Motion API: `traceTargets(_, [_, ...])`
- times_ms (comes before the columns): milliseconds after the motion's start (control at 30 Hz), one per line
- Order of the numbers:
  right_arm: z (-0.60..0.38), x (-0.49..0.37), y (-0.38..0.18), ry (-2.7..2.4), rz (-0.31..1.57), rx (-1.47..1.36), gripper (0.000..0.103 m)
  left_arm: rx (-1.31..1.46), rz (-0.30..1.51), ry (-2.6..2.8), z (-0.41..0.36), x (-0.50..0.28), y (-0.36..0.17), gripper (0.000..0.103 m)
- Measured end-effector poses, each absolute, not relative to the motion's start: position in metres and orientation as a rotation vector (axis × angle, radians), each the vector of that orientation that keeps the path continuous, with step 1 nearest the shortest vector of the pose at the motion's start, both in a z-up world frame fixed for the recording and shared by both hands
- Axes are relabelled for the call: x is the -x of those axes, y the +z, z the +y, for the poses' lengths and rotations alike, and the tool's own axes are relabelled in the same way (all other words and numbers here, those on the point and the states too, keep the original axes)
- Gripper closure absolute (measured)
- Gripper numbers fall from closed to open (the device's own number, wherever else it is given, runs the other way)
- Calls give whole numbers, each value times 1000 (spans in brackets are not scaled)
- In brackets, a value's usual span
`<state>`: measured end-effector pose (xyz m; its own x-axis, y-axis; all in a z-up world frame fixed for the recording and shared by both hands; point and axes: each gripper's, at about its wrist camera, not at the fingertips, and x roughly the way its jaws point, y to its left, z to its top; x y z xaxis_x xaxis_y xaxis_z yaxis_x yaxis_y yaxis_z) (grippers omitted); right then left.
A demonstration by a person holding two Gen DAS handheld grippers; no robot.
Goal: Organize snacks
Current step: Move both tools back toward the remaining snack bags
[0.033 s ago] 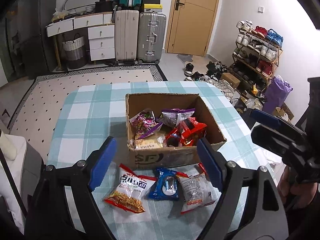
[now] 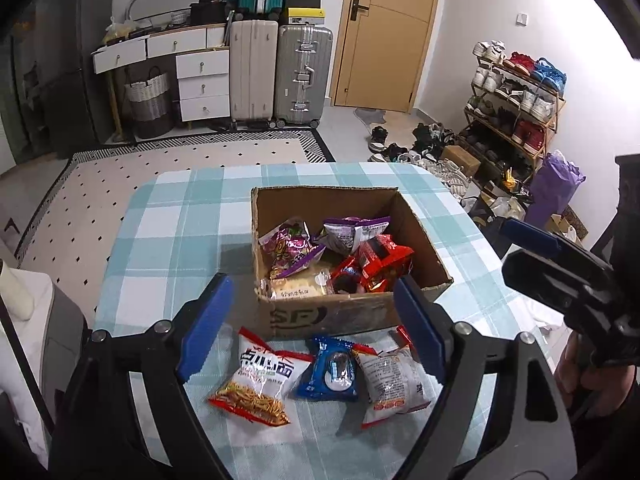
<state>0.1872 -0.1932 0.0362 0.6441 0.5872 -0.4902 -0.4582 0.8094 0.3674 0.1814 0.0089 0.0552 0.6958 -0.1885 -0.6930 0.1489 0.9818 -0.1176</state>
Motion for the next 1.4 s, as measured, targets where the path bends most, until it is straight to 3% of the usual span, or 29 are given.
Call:
traceTargets(767, [-197,-135,33,577,618,-232,9,38,725,-107,7,-129,57,14])
traceTargets(1000, [-196,-126,28,572,621,-245,6,47,727,-79,11,-120,53,2])
traceTargets(1400, [-191,-120,3,564,676,-261,3,96,751,-43,32,-113,31,1])
